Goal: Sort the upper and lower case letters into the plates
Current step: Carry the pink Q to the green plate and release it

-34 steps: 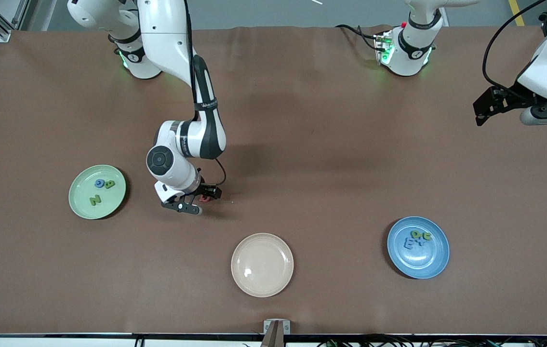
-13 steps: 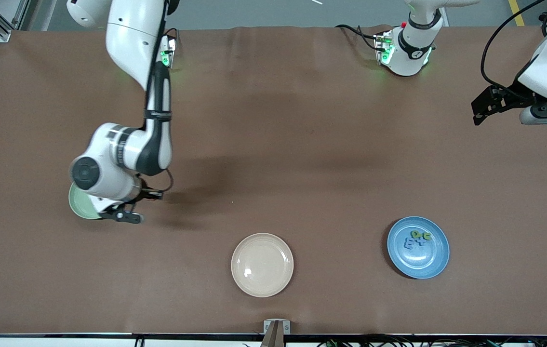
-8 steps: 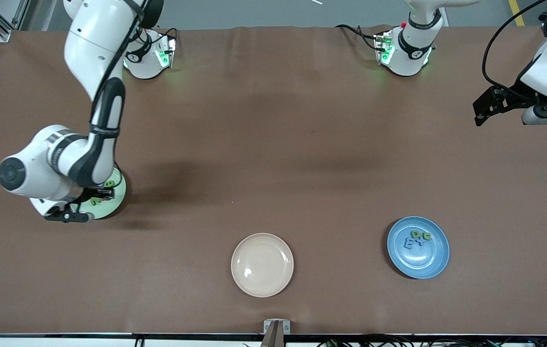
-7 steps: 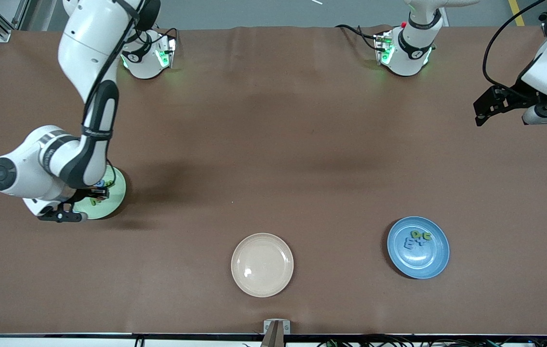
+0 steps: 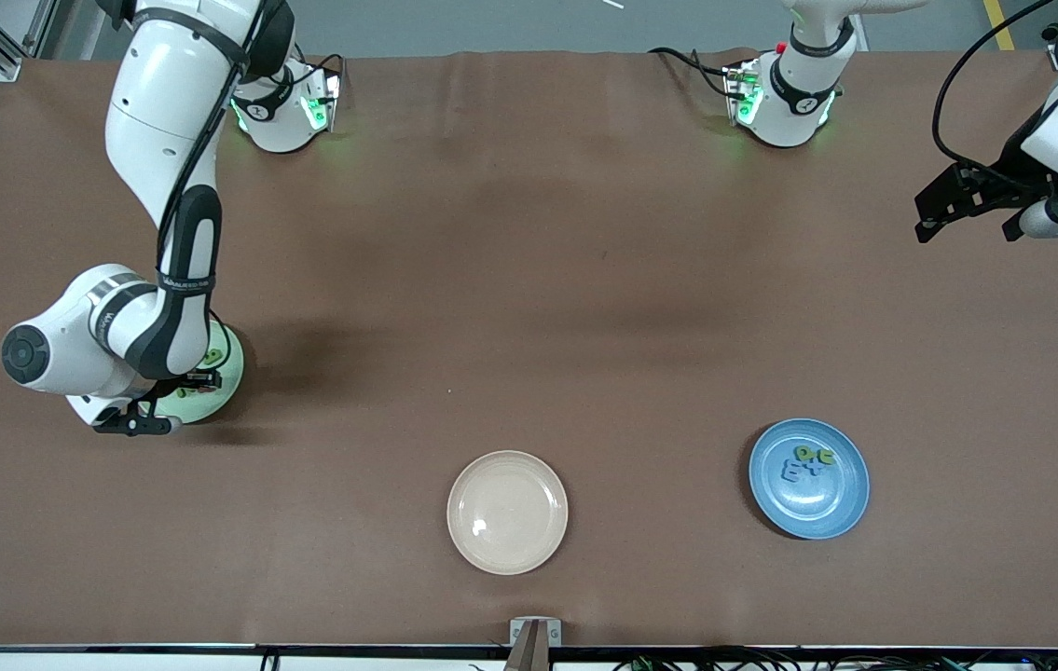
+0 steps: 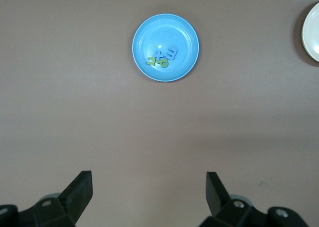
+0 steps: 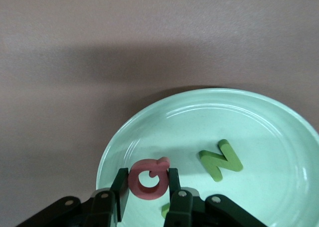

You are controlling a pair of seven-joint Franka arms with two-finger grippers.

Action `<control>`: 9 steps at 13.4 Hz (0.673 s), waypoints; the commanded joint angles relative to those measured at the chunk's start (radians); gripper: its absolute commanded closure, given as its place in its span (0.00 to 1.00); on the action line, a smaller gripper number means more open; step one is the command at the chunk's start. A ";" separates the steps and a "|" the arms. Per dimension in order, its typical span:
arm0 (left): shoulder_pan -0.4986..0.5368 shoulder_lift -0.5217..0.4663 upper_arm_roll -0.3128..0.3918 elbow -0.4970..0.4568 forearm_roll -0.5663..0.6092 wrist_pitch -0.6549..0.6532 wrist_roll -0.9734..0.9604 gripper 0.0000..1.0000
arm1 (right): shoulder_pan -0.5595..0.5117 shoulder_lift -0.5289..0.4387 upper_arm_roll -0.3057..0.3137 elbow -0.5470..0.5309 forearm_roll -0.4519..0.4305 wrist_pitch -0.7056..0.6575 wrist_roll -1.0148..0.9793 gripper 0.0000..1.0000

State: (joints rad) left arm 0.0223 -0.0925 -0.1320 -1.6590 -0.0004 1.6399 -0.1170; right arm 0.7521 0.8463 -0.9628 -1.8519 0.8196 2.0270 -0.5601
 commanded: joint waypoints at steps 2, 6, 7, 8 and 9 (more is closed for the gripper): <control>0.008 -0.007 0.000 -0.001 -0.021 -0.012 0.003 0.00 | -0.043 -0.006 0.027 0.002 0.007 0.010 -0.012 0.76; 0.010 -0.006 0.000 -0.001 -0.021 -0.011 0.003 0.00 | -0.021 -0.029 0.003 0.006 -0.003 -0.008 -0.014 0.00; 0.010 -0.006 0.000 -0.001 -0.021 -0.011 0.003 0.00 | 0.015 -0.035 -0.040 0.010 -0.005 -0.034 -0.020 0.00; 0.010 -0.006 0.000 -0.001 -0.021 -0.011 0.003 0.00 | 0.065 -0.033 -0.089 0.019 -0.004 -0.069 -0.018 0.00; 0.010 -0.004 0.000 -0.001 -0.023 -0.011 0.000 0.00 | 0.113 -0.030 -0.137 0.019 -0.004 -0.092 -0.018 0.00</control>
State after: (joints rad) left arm 0.0269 -0.0921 -0.1320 -1.6599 -0.0015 1.6379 -0.1170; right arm 0.7740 0.8418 -1.0142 -1.8203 0.8193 1.9791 -0.5668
